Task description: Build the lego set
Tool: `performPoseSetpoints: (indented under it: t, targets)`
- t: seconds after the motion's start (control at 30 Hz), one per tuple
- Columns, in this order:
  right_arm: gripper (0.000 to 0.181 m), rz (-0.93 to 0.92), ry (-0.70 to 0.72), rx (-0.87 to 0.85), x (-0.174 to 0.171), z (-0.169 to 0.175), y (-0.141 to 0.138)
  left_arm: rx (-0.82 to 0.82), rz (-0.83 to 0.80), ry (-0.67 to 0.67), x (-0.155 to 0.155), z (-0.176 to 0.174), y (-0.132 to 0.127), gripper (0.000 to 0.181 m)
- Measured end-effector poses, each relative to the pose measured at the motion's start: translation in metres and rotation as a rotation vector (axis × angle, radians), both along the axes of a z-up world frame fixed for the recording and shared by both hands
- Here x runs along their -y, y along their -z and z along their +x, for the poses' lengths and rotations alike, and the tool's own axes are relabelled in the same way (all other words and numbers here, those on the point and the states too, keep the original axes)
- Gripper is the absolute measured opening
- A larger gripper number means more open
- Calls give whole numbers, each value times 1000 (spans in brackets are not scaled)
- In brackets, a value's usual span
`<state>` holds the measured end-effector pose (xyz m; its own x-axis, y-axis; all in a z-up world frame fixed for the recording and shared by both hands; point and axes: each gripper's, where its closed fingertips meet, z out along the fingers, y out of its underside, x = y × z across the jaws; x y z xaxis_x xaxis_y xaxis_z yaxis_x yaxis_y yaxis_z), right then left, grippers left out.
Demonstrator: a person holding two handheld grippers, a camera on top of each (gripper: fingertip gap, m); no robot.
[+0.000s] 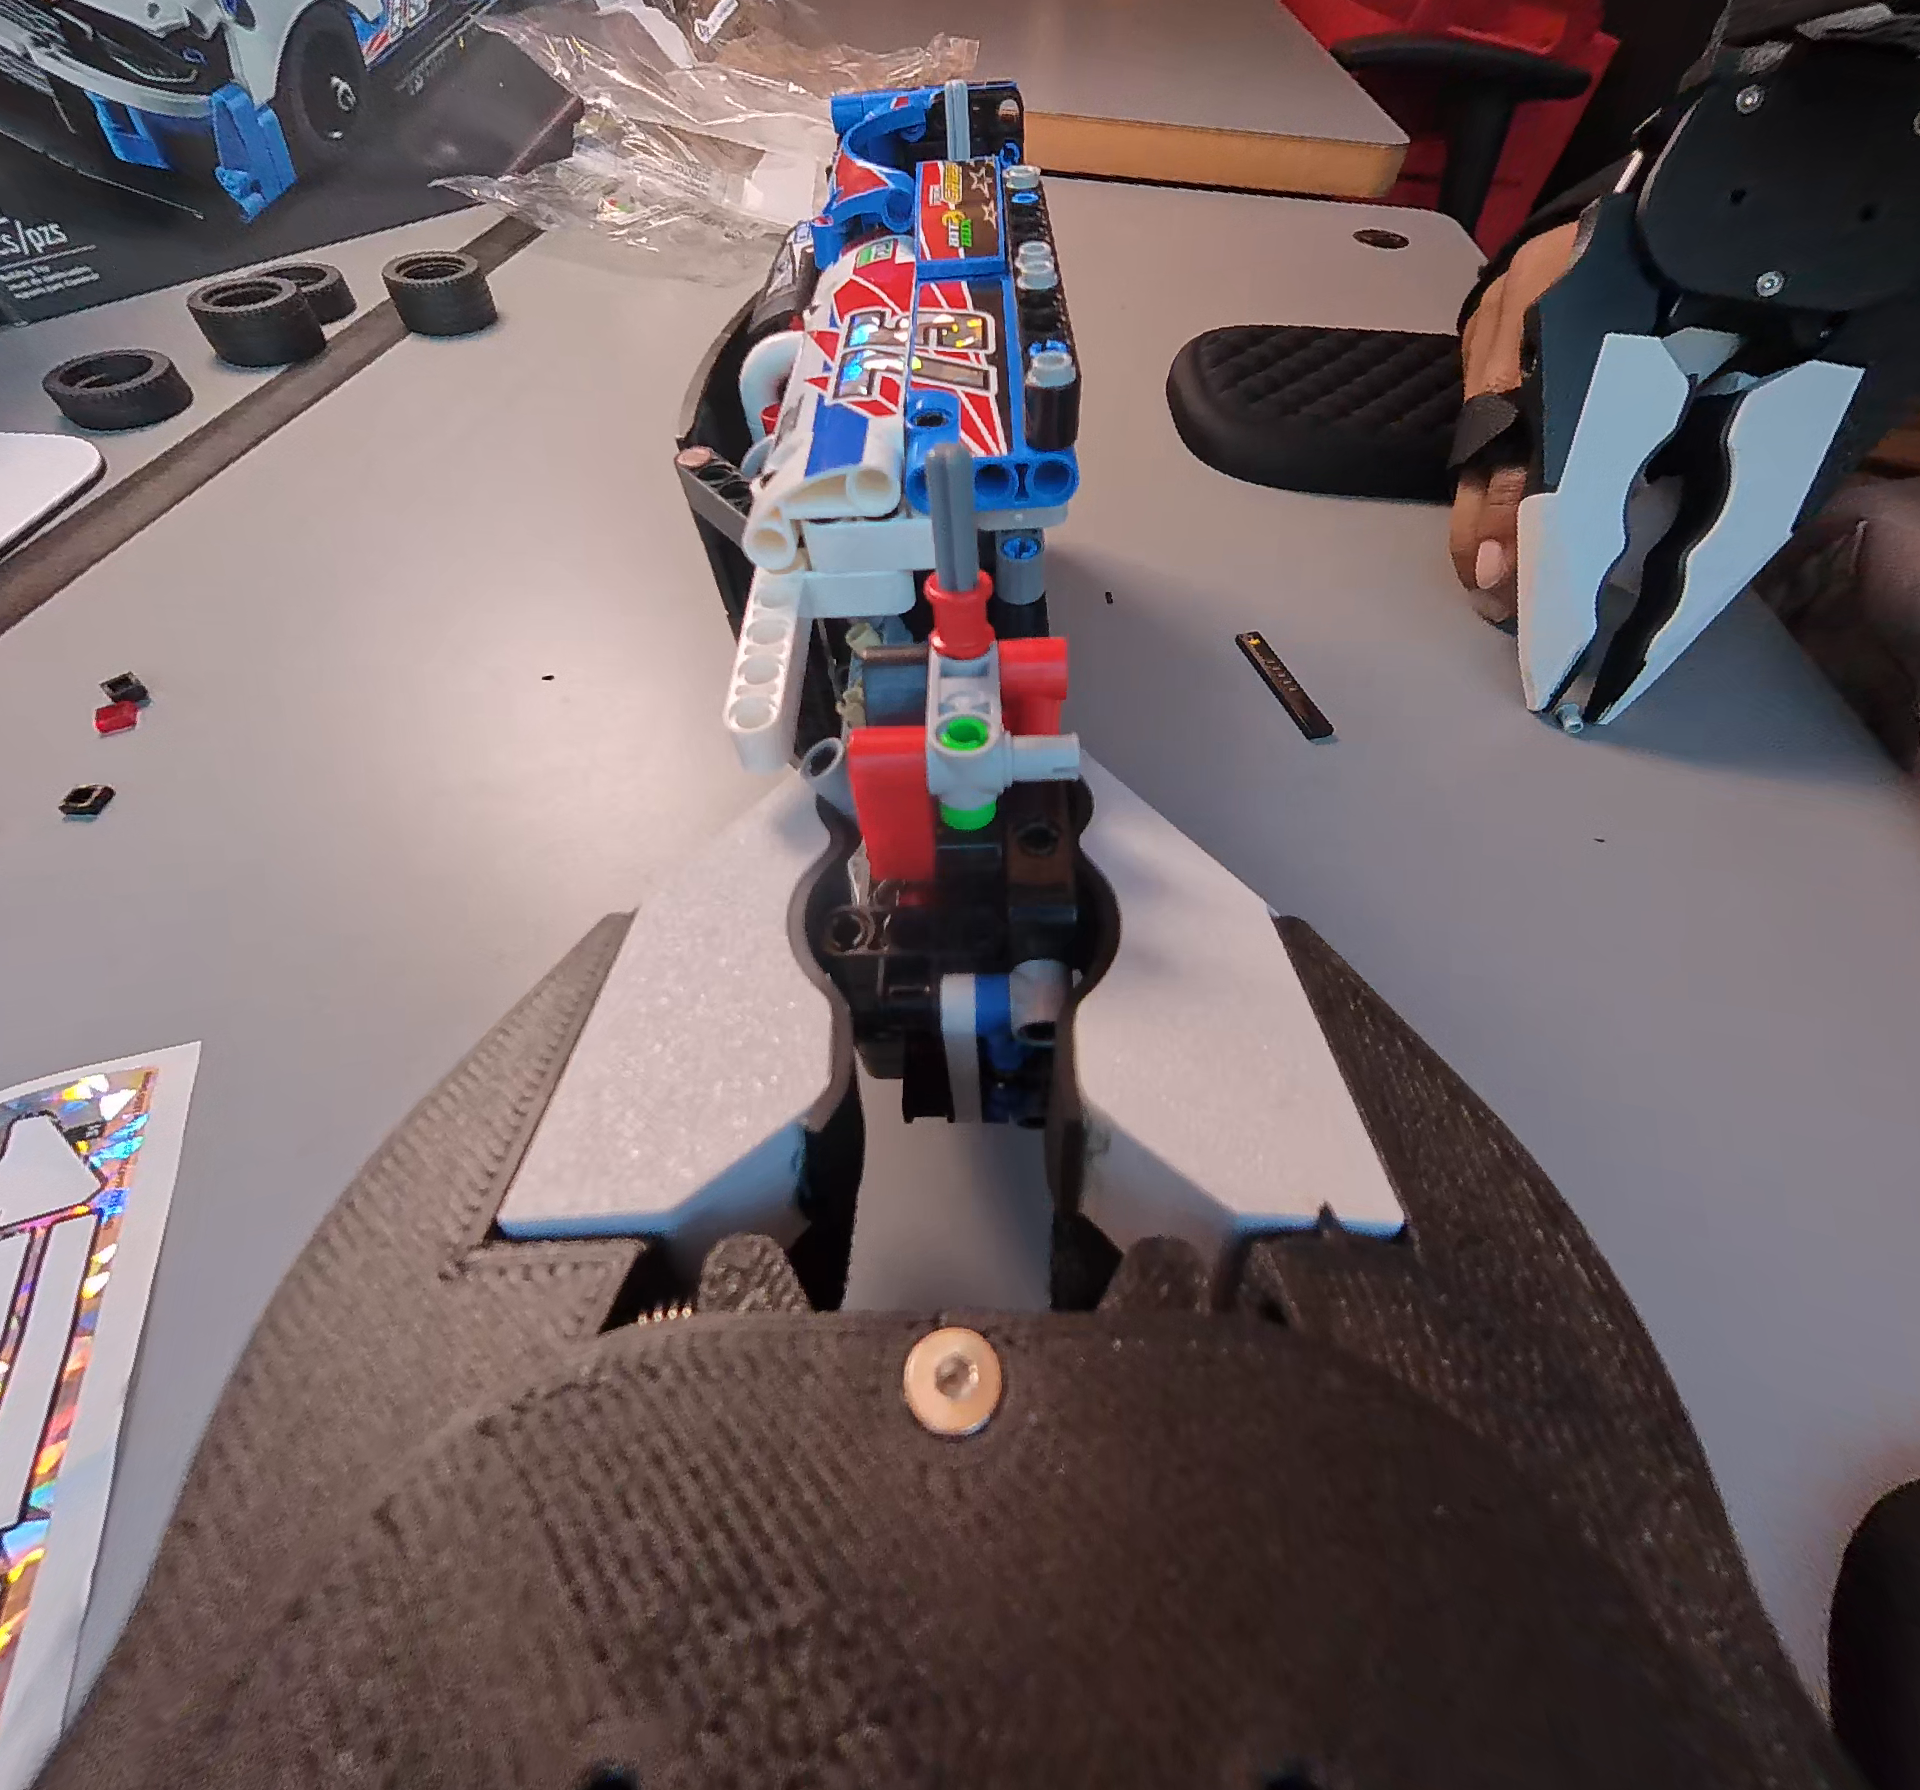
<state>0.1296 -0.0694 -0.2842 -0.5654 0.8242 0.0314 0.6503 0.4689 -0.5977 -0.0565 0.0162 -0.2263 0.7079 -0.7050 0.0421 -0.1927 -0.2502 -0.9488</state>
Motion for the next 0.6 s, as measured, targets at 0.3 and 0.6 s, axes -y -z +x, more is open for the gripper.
performPoseSetpoints:
  t: [0.3, 0.6]
  targets:
    - [8, 2, 23, -20, 0, 2, 0, -2, 0, 0, 0, 0, 0, 34]
    - [2, 80, 25, -83, -48, -29, -62, -1, 5, -4, 0, 1, 0, 34]
